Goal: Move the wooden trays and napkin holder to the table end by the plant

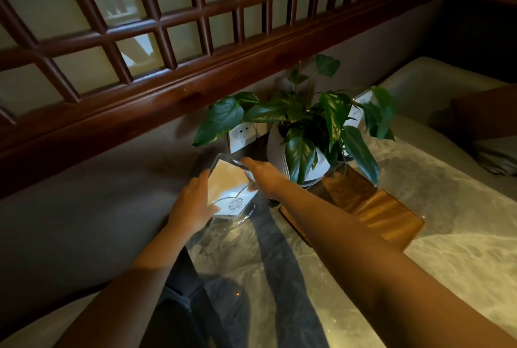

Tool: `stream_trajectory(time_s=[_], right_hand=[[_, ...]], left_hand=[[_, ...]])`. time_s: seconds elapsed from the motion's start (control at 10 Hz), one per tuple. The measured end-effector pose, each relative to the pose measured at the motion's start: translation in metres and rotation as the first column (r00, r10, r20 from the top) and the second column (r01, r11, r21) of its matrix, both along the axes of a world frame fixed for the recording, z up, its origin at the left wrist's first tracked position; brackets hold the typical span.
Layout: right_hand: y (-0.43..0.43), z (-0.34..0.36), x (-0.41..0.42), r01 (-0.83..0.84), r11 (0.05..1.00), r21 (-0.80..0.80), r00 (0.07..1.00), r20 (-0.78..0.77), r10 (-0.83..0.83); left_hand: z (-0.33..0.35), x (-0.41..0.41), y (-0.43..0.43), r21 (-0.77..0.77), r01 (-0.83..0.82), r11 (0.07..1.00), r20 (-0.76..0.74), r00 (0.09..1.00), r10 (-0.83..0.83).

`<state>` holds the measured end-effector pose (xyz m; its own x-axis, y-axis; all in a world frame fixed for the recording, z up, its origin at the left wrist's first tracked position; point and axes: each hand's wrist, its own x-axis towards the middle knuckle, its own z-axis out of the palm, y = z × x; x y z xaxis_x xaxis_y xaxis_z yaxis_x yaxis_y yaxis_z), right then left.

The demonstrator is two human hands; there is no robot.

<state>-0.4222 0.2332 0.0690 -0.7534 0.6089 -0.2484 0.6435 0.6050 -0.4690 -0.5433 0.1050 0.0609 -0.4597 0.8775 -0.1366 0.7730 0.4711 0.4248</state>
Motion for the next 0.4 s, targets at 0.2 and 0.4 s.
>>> stream_trajectory(time_s=[0.2,0.4], right_hand=[[-0.016,0.008,0.017,-0.009,1.000,-0.004,0.999,-0.046,0.009],[-0.050,0.034,0.059,-0.018,0.999,0.045,0.982,-0.186,0.026]], left_hand=[[0.008,0.008,-0.006,-0.070,-0.051,0.996,-0.064,0.997,0.046],[0.030,0.038,-0.014,0.202,-0.010,0.979,-0.222,0.973,0.056]])
